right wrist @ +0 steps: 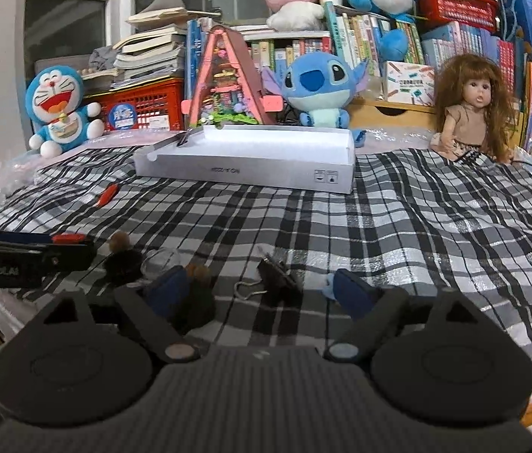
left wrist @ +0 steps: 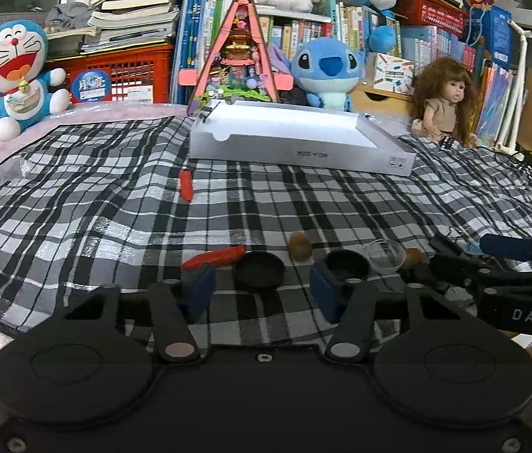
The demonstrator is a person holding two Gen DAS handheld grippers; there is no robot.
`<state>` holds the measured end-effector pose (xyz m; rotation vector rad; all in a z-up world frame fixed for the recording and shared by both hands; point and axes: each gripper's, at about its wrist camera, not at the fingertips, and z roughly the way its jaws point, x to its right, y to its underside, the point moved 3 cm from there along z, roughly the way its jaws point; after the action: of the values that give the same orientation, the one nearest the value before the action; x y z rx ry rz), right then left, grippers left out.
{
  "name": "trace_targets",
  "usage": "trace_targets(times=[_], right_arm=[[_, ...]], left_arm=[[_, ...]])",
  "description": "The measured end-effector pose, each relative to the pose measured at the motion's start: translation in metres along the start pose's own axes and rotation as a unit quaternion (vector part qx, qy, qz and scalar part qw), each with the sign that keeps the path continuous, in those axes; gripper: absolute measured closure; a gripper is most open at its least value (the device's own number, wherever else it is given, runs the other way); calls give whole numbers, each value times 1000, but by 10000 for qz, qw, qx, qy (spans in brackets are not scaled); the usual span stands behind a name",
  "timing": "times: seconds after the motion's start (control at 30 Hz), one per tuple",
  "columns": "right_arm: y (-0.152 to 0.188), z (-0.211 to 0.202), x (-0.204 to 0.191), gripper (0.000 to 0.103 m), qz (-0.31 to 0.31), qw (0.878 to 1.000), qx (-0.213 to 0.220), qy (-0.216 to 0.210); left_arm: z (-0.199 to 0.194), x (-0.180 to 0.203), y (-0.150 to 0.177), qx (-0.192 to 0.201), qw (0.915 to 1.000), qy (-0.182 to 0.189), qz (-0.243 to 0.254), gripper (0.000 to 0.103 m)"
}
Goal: Organize rigid objects
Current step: 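Grasp a black round cap with the left tool while the right tool grasps the black binder clip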
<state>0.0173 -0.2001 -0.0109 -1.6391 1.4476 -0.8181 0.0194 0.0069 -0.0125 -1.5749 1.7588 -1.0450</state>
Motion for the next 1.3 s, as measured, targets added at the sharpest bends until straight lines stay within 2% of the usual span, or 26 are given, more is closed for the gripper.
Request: trace_targets(times=[0.1,0.17,0.23,0.43,0.57,0.6,0.63,0.67,0.73,0.8,1.3], right_arm=[[0,-3,-3,25,-55,9999,83,20],[-2,-4,-2,36,39,9999,125,14],[-4,-2,-1,41,76,9999,95,-5],[-5,5,-3,50,-258,9996,39,114],[-5,17,0,54,-385,9991,-150,98],[-4,22,-1,54,-460,9987,-234,61],[-3,26,-1,54,-512,9983,-289,24],[-3,28,0,55,-500,9984,-251,-12],[-4,30,1,57,-446,9986,-277,-56],[-6,28,1,76,-381,9990,-226,-14],[-19,27,1,79,-292,9995,-131,-17]], left_arm=[[2,-3,-2,2,10000,-53,-37,55],[4,-4,-3,-2,10000,-53,-40,55],[5,-4,-3,1,10000,-75,-16,55],[14,-2,-3,-22,9999,-111,103,57],[22,3,-2,32,9997,-127,214,57],[25,3,-1,50,9996,-132,241,60],[26,4,0,107,9994,-167,285,69],[27,6,1,144,9991,-193,357,73],[26,10,1,154,9988,-188,433,73],[25,11,1,124,9991,-124,395,73],[10,11,-17,242,9991,-63,335,73]])
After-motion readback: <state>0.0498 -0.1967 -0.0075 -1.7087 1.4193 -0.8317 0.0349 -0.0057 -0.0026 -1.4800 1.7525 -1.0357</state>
